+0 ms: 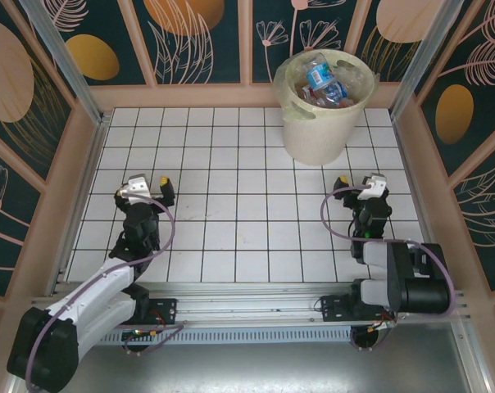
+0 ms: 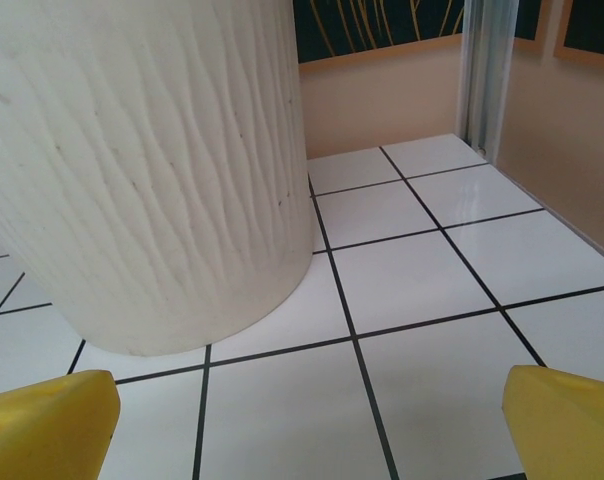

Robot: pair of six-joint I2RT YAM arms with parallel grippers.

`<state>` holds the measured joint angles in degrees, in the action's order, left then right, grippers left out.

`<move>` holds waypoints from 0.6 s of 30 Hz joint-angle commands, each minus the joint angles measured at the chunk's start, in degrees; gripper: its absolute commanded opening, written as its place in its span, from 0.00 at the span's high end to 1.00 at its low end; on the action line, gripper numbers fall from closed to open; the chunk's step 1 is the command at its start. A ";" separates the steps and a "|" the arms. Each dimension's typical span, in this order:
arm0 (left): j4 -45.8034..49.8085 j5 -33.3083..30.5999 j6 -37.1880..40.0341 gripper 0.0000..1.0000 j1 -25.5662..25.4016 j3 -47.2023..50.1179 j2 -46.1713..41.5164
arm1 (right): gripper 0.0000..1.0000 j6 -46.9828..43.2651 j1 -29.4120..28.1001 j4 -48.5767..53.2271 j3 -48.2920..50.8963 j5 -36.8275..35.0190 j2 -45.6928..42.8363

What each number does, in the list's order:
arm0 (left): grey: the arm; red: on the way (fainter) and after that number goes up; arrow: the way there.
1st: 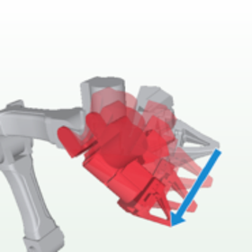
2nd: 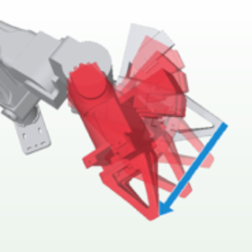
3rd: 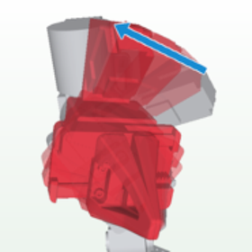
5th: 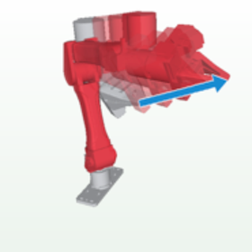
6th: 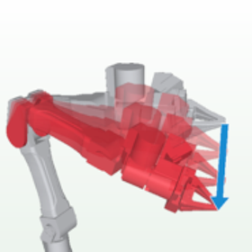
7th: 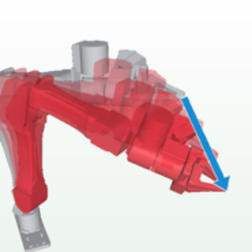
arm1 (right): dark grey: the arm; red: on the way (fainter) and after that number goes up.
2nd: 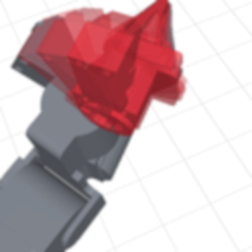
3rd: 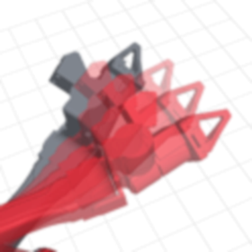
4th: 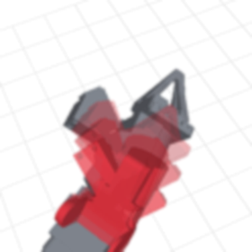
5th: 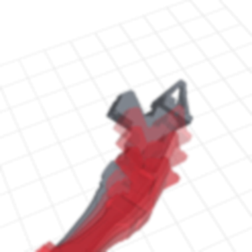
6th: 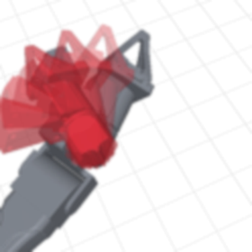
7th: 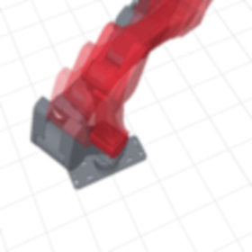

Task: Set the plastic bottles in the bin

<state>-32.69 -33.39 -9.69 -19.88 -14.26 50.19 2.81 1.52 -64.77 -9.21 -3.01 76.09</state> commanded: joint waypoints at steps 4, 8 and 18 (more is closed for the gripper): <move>-7.73 3.69 3.32 0.01 7.99 1.34 5.62 | 0.01 -1.40 -0.02 -11.58 1.23 1.71 5.93; -12.51 7.04 2.76 0.01 11.71 2.40 9.88 | 0.01 -1.49 -0.03 -13.34 0.33 1.93 9.96; -29.01 16.43 7.25 0.01 15.52 5.80 19.65 | 0.01 -1.84 0.92 -6.15 -4.46 5.57 12.07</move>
<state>-53.21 -21.87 -4.62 -5.21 -8.60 68.62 1.37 1.80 -71.48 -12.67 0.16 87.72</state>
